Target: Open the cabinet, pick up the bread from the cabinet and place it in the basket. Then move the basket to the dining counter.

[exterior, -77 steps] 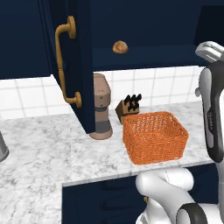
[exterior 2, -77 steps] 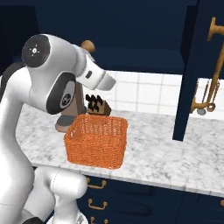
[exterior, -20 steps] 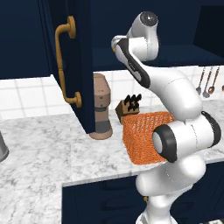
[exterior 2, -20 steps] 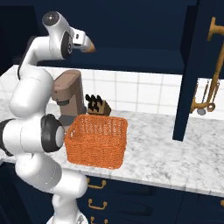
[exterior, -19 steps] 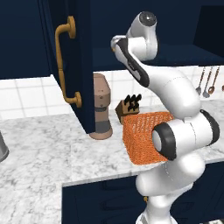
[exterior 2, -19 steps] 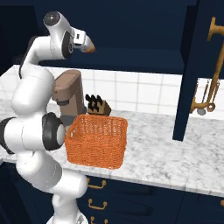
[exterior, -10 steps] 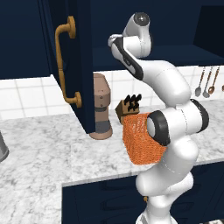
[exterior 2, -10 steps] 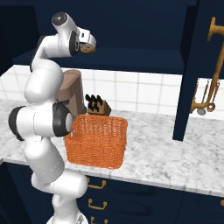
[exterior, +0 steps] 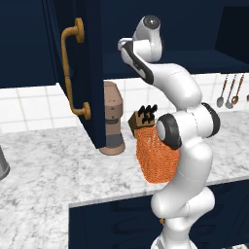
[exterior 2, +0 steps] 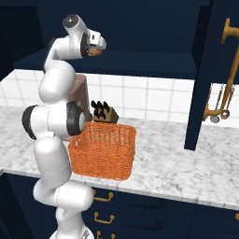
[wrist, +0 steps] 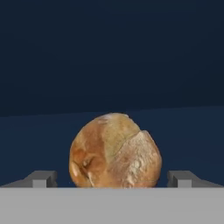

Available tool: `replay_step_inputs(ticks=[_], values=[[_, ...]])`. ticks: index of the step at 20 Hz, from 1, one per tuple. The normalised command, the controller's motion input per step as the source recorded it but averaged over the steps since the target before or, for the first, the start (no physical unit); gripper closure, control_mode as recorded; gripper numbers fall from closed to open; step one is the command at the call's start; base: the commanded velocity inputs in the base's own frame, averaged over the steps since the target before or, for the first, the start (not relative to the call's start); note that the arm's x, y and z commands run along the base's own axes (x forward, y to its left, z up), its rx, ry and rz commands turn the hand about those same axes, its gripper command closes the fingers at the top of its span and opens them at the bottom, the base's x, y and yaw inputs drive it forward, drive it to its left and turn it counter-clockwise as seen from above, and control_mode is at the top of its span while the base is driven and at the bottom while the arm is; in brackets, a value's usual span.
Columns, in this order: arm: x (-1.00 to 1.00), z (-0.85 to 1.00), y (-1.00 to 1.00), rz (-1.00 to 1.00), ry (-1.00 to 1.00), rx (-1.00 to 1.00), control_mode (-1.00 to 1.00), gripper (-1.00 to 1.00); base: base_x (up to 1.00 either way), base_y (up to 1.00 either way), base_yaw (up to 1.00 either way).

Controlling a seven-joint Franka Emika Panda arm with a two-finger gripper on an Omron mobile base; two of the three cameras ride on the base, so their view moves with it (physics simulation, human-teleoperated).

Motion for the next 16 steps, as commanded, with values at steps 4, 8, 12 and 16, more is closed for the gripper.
replay_step_inputs(ticks=[4,8,12,16], values=[[0.39,-0.04,0.0,-0.03,0.0,0.0,-1.0,-1.0,0.0,0.0,0.0],[0.33,-0.07,0.0,-0.03,0.03,0.0,-1.0,-1.0,0.0,0.0,0.0],[0.24,-0.21,0.0,-0.03,0.06,0.0,-1.0,-1.0,0.0,0.0,0.0],[0.19,-0.51,0.06,-0.03,0.18,0.0,-1.0,-1.0,0.0,0.0,0.0]])
